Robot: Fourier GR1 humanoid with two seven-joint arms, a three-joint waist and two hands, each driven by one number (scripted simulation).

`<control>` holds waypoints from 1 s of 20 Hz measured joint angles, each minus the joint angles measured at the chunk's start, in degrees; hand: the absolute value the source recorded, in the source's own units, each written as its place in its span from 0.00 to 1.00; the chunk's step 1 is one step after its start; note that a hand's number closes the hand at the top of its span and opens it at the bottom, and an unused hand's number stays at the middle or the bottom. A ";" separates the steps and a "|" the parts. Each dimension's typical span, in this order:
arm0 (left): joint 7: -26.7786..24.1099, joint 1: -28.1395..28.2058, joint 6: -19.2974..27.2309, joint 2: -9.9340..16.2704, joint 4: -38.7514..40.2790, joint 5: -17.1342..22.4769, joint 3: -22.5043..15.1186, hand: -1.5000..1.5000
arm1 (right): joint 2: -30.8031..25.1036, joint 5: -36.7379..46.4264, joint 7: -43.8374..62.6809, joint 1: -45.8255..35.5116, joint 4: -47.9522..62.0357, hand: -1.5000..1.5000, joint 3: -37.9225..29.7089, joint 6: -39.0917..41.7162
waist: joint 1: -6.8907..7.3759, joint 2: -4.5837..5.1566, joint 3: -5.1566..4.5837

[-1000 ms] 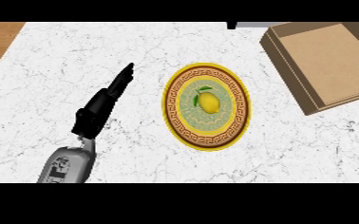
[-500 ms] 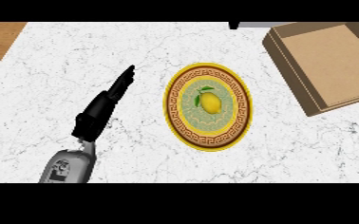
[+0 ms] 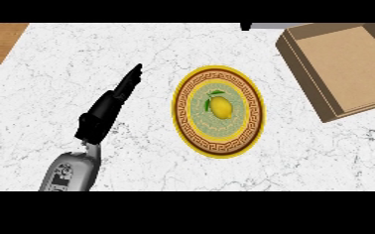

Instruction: Pick the pear from the plate and place it in the cardboard box

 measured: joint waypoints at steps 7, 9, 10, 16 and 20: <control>-0.71 -0.12 -0.10 -0.44 0.85 -0.34 -0.03 0.50 | 4.52 6.20 -3.61 -8.09 16.69 0.00 2.44 -3.26 | 0.42 0.19 0.03; -0.25 0.37 -0.38 -0.35 -0.27 -0.19 -0.20 0.50 | 6.02 5.72 -2.94 -9.18 20.86 0.00 1.71 -2.67 | 0.68 0.22 0.04; -0.07 0.48 -0.34 -0.47 -0.45 -0.35 -0.43 0.50 | 6.55 5.48 -3.28 -9.68 23.07 0.00 1.42 -2.06 | 0.76 0.27 0.06; -0.91 0.54 0.57 -1.53 0.42 -1.61 -1.27 0.50 | 8.43 4.88 -8.28 -13.47 34.93 0.00 -0.92 -1.47 | 0.91 0.47 0.11; -0.52 -0.02 0.22 -1.19 0.26 -0.92 -0.39 0.50 | 9.40 -0.27 -12.17 -14.33 38.25 0.00 -6.47 -1.58 | 0.67 0.43 0.16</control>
